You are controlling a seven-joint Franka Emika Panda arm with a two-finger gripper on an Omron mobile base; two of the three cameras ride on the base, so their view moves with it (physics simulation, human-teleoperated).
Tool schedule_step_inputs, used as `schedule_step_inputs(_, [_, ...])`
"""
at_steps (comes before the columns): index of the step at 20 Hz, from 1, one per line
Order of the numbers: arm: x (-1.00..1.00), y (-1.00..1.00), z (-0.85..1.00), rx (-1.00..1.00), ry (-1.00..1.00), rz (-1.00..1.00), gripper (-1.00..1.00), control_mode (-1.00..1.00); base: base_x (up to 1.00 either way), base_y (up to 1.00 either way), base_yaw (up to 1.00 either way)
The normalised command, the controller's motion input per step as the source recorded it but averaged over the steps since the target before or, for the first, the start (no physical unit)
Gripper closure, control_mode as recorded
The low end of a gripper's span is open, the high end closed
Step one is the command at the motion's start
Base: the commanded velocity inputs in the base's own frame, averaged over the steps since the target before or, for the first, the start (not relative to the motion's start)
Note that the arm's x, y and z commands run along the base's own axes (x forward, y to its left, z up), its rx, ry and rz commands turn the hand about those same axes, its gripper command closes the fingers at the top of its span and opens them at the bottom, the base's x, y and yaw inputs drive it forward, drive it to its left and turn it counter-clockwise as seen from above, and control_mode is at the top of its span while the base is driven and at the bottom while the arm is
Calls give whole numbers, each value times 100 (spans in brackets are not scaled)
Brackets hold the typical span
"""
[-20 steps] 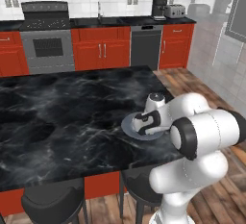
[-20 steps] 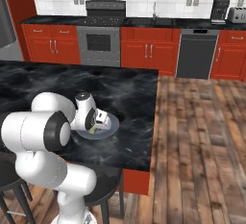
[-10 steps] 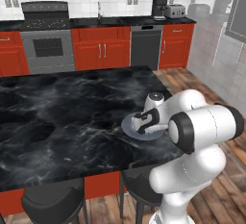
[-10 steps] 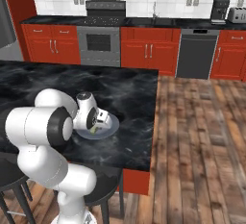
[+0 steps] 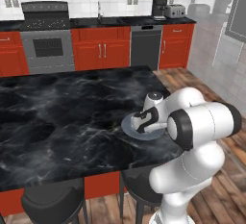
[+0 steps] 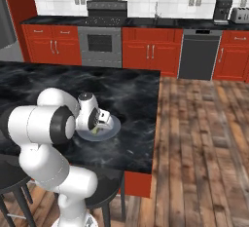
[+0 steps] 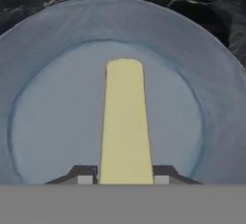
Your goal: Retrieve the butter from the fridge and place it on a plate on the dining table. Then retrieve the butter knife by the fridge and place it near the plate.
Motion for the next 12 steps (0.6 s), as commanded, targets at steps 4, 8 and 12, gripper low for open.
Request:
schedule_step_inputs(4, [3, 3, -1, 0, 0, 0, -100, -100, 0, 0, 0])
schedule_step_inputs(8, [0, 1, 0, 0, 0, 0, -100, -100, 0, 0, 0])
schedule_step_inputs(12, [0, 0, 0, 0, 0, 0, -100, -100, 0, 0, 0])
